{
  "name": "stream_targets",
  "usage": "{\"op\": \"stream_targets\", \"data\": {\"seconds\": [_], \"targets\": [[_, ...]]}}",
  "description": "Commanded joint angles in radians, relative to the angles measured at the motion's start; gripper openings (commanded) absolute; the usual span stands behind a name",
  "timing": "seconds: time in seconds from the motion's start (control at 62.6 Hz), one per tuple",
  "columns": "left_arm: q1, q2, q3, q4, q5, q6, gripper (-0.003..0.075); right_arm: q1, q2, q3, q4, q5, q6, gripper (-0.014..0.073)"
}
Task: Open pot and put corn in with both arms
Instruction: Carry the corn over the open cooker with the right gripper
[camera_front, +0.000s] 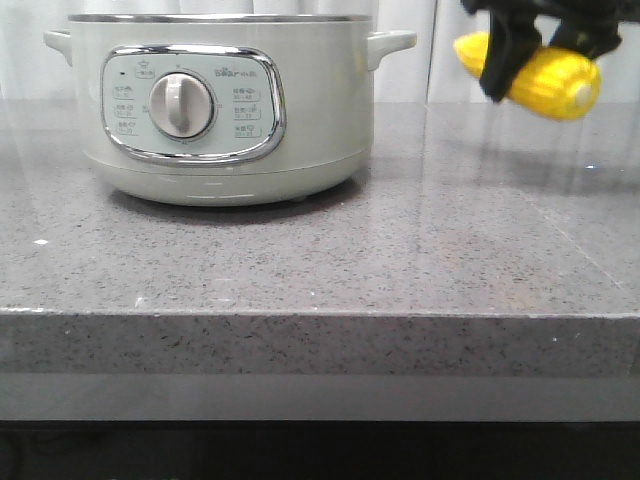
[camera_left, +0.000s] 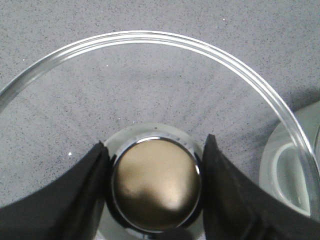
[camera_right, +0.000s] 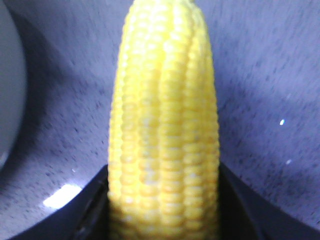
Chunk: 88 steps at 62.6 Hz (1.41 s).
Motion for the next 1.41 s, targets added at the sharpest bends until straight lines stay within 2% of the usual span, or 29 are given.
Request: {"op": "stream_targets", "data": {"seconds": [0.0, 0.415, 0.623, 0.814, 0.894, 1.198, 1.389], "targets": [[0.001, -0.060, -0.041, -0.027, -0.066, -0.012, 0.0095, 0.002, -0.070, -0.072, 0.004, -0.030, -0.001, 0.0203], [0.001, -0.060, -0.041, -0.027, -0.066, -0.012, 0.0095, 0.020, -0.078, -0.104, 0.025, -0.046, -0.001, 0.0203], [0.001, -0.060, -0.041, -0.027, -0.066, -0.012, 0.0095, 0.112, -0.077, -0.104, 0.043, -0.159, -0.007, 0.0203], [0.001, -0.060, -0.041, -0.027, -0.066, -0.012, 0.0095, 0.207, -0.077, -0.105, 0.043, -0.362, -0.012, 0.0203], [0.001, -0.060, -0.041, -0.027, -0.066, -0.012, 0.0095, 0.230, -0.072, -0.121, 0.048, -0.388, -0.012, 0.0203], [0.001, -0.060, -0.041, -0.027, -0.064, -0.012, 0.0095, 0.347, 0.084, -0.317, 0.050, -0.343, -0.012, 0.0203], [0.001, -0.060, -0.041, -0.027, -0.059, -0.012, 0.0095, 0.366, 0.223, -0.531, 0.050, -0.093, -0.012, 0.0203]]}}
